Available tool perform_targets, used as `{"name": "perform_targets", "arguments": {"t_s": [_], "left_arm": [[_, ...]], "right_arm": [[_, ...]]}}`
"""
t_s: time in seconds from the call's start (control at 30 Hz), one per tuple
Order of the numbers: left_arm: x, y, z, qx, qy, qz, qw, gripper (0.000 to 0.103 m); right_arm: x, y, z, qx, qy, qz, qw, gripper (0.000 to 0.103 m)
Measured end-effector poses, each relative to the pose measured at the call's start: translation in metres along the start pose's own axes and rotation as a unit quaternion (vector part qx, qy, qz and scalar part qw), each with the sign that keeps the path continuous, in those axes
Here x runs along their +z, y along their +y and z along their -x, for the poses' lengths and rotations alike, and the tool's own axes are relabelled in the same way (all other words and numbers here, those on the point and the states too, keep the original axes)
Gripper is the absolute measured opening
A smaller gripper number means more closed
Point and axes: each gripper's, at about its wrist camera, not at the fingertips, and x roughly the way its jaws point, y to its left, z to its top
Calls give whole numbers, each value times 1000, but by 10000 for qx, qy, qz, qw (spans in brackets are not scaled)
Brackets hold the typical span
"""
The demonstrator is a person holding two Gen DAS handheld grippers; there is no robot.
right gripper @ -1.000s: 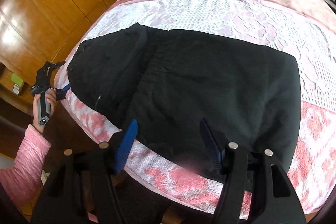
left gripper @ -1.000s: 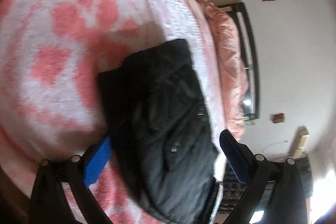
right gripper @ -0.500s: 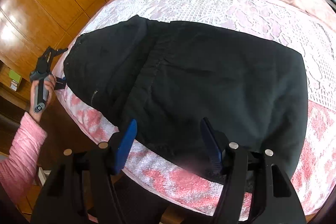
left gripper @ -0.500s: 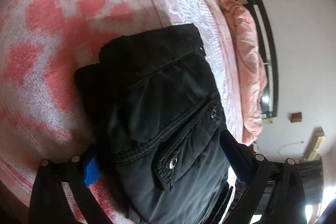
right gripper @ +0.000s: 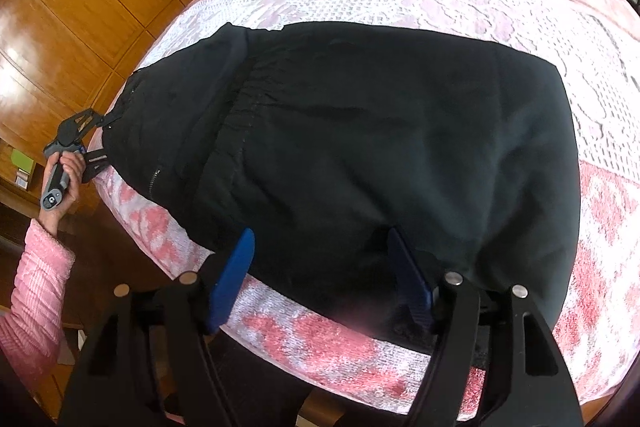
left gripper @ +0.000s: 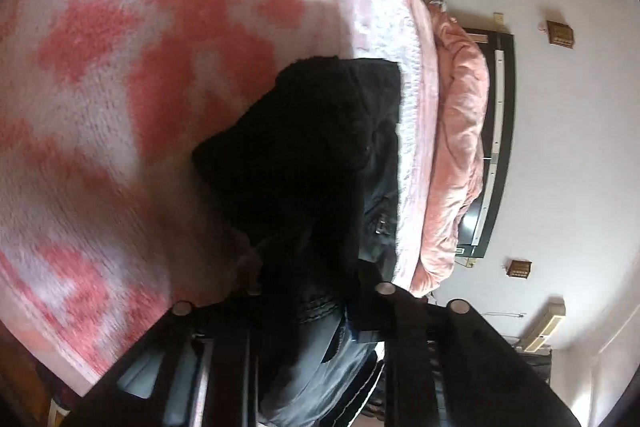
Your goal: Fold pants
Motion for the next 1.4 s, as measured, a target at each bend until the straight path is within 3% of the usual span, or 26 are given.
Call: {"name": "perform_targets", "arguments": {"t_s": [0.27,0.43,0.57,0.73,0.97,1.23,1.33,1.4], "left_arm": [[-32,-52,11,-696,-187,-694,9950,15],[-79,-107,17,-919,-111,-1736,9805,15],[-136,-156,3,-872,225,-2664,9597,14],[-200,-180,-23,-494,493,-3444,9362,14],[-277,-178,-53,111,728,-4283,9006,14],[-345,-167,-81,478,1009,-4852,8673,14],[-369,-167,-99,675,1111,-5146,8475,14],[-388,-167,-105,800,1172,-5253,8390,14]], "right_arm": [[-3,-9,3,-12,-58,-65,10000,70],[-7,-17,9,20,-145,-219,9997,70],[-10,-21,15,57,-250,-302,9992,70],[-11,-28,25,122,-410,-412,9982,70],[-13,-43,43,154,-621,-539,9965,70],[-14,-60,47,225,-763,-746,9940,70],[-15,-68,46,283,-777,-841,9930,70],[-15,-70,45,264,-777,-856,9929,70]]}}
